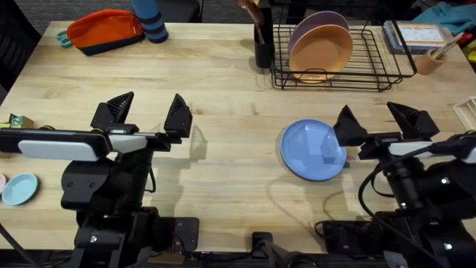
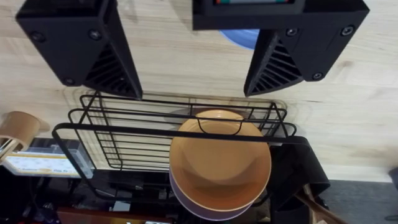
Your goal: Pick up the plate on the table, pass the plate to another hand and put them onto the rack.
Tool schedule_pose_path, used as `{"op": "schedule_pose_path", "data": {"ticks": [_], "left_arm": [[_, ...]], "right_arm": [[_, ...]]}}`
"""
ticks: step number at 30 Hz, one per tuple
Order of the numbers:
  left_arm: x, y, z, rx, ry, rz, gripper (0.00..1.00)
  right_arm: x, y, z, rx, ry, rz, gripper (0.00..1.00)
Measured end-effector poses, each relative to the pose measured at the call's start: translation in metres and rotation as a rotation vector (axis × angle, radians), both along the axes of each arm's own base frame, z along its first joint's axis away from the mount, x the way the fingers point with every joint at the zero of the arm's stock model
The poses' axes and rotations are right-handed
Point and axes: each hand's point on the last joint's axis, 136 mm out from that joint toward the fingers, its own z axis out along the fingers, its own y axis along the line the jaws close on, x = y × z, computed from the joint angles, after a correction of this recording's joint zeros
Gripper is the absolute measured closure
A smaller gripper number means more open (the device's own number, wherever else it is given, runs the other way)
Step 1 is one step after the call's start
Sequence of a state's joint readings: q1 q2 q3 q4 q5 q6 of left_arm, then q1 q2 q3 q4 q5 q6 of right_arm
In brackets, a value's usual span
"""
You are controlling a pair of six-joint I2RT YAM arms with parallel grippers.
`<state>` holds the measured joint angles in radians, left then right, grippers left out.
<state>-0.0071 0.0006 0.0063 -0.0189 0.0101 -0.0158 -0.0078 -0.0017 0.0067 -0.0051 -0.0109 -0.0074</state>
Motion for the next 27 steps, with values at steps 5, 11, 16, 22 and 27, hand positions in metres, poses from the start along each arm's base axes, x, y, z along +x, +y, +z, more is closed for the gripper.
{"op": "schedule_pose_path", "data": {"ticks": [5, 11, 16, 22, 27], "left_arm": [[0.000, 0.000, 0.000, 0.000, 0.000, 0.000, 0.008], [0.000, 0.000, 0.000, 0.000, 0.000, 0.000, 0.008], [0.000, 0.000, -0.006, 0.000, 0.023, -0.002, 0.008], [-0.001, -0.009, -0.009, -0.012, 0.038, -0.053, 0.007], [-0.005, -0.011, -0.002, -0.022, 0.067, -0.065, 0.007]], "right_arm": [[0.000, -0.001, -0.003, 0.000, 0.012, -0.004, 0.009], [0.000, -0.001, -0.002, -0.002, 0.010, -0.008, 0.009], [0.000, -0.002, -0.003, -0.009, 0.016, -0.009, 0.009], [-0.001, -0.002, -0.004, -0.075, 0.023, -0.003, 0.009], [-0.010, -0.002, -0.010, -0.107, 0.140, 0.003, 0.009]]}}
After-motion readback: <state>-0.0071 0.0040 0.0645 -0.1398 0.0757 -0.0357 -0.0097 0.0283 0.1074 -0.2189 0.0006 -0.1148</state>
